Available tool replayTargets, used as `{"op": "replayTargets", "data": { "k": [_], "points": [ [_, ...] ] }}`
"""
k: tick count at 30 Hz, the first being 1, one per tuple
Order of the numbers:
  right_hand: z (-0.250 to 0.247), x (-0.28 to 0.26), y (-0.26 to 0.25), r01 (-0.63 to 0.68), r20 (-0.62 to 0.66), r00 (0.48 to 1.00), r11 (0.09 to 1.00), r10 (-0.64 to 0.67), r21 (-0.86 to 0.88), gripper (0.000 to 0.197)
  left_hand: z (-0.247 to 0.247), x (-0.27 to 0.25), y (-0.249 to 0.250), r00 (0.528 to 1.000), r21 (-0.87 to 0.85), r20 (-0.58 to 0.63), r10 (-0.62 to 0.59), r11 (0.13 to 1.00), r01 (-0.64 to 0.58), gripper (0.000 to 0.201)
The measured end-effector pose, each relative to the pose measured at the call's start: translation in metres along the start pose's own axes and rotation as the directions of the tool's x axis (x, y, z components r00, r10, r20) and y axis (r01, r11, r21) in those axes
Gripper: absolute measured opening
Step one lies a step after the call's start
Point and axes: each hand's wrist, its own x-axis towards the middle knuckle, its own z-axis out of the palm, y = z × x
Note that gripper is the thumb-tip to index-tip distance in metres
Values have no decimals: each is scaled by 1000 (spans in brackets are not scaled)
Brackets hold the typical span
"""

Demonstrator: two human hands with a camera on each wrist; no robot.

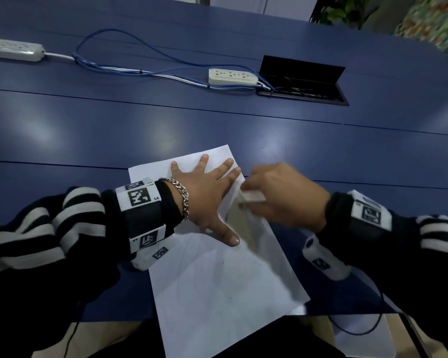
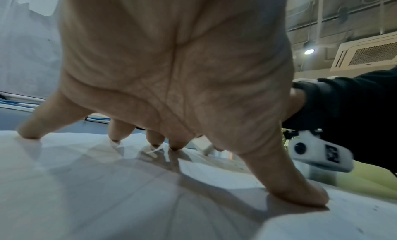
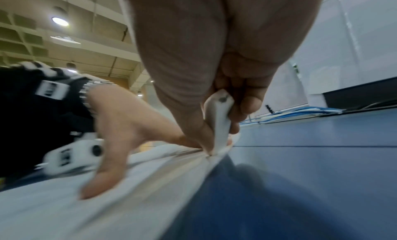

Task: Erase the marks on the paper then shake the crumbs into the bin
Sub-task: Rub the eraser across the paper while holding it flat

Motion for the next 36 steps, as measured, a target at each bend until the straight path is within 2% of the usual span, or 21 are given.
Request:
{"op": "replayTargets", "data": {
  "k": [3,8,10,12,14,18,20,23,25,28,30,32,34,36],
  "points": [
    [1,-12,-15,86,122,989,996,-89,25,18,-1,0,1,1000,19,11,-12,1000,12,161],
    [-8,11,15,-88,-19,996,996,88,-3,23,-2,-2,-1,1000,-1,27,2,1000,-2,158],
    [-2,4,3,-30,5,1000,999,30,-18,21,-2,-2,0,1000,3,30,0,1000,0,160],
    [3,-8,-12,70,94,993,997,-69,-10,20,-2,-2,1,1000,13,26,-7,1000,7,161],
    [-1,-6,-9,57,131,990,998,-54,-17,23,-2,-2,1,1000,18,27,-10,1000,9,160],
    [-7,8,16,-92,-2,996,995,92,-34,29,-3,-3,0,999,6,34,-3,1000,3,158],
    [-1,-1,4,-25,-11,1000,999,25,-37,26,-3,-2,0,999,5,32,-4,1000,4,159],
    [5,-18,-15,87,97,992,996,-85,-18,20,-2,-2,1,1000,24,24,-12,1000,11,161],
    [0,-9,-2,22,74,997,1000,-21,-15,24,-2,-2,1,999,18,32,-9,1000,8,160],
    [-2,0,16,-80,-38,996,997,79,-9,28,-3,-4,1,999,20,49,-15,1000,14,158],
    [3,-7,7,-41,-52,998,999,40,-25,25,-4,-3,1,998,31,60,-22,999,20,158],
    [6,-19,-6,34,30,999,999,-33,-39,20,-4,-2,1,998,41,61,-20,999,18,160],
    [3,-26,-6,32,74,997,999,-31,-16,20,-3,-1,0,998,47,62,-13,999,10,160],
    [-4,-32,3,-35,-23,999,997,37,64,25,-1,0,-3,999,48,52,8,999,-11,157]
  ]
}}
